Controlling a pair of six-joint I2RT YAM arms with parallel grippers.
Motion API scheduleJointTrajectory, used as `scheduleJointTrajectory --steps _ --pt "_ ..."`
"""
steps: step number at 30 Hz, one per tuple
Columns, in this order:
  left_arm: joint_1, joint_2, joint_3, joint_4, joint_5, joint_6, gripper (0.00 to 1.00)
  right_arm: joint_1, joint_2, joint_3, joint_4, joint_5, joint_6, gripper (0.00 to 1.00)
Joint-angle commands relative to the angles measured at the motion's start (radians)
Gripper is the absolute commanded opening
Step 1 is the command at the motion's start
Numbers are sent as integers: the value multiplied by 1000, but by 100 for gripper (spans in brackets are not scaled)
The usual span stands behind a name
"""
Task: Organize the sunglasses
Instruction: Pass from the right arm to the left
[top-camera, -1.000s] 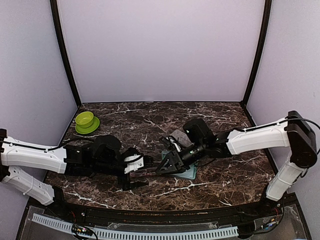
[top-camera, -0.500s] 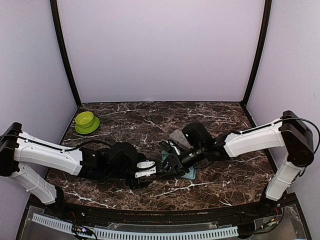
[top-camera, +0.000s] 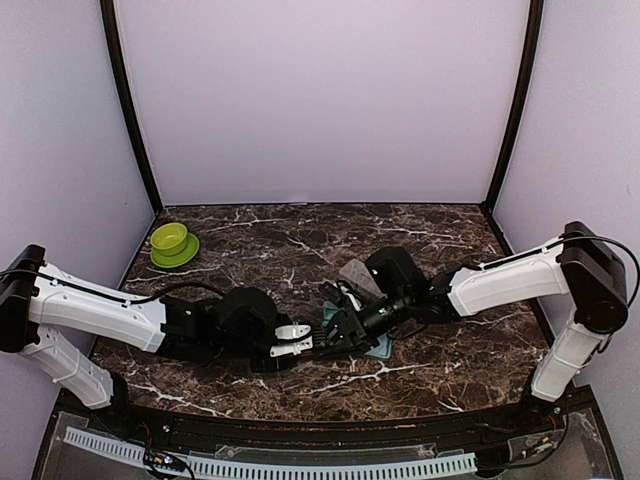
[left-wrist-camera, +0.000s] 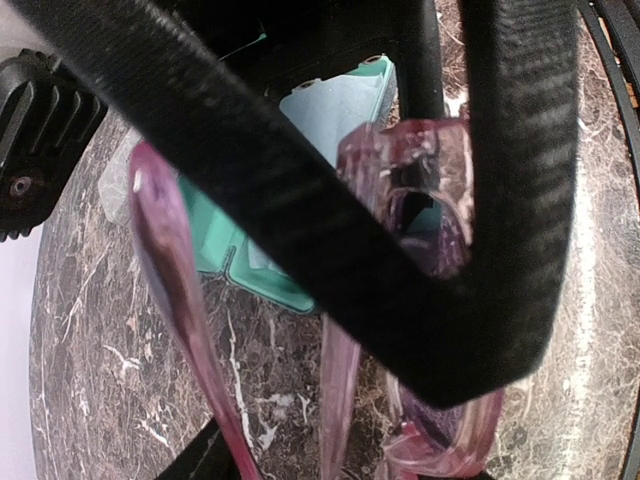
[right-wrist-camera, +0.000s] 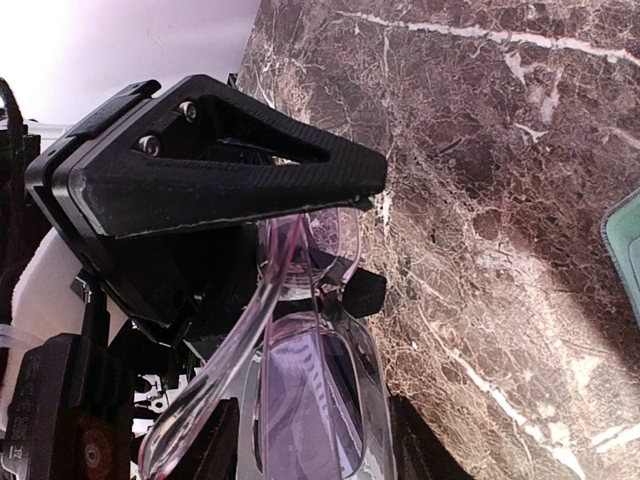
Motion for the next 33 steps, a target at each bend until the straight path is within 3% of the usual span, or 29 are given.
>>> scheduleJointTrajectory --steps 1,7,33 --pt "-5 -35 -17 25 -3 -9 54 -5 13 -3 41 -7 3 25" --pt "-5 -27 -9 11 -14 -21 44 -5 20 -2 36 -3 3 27" --pt "-4 -27 -72 61 -67 -77 41 -9 -6 -19 38 -14 -11 56"
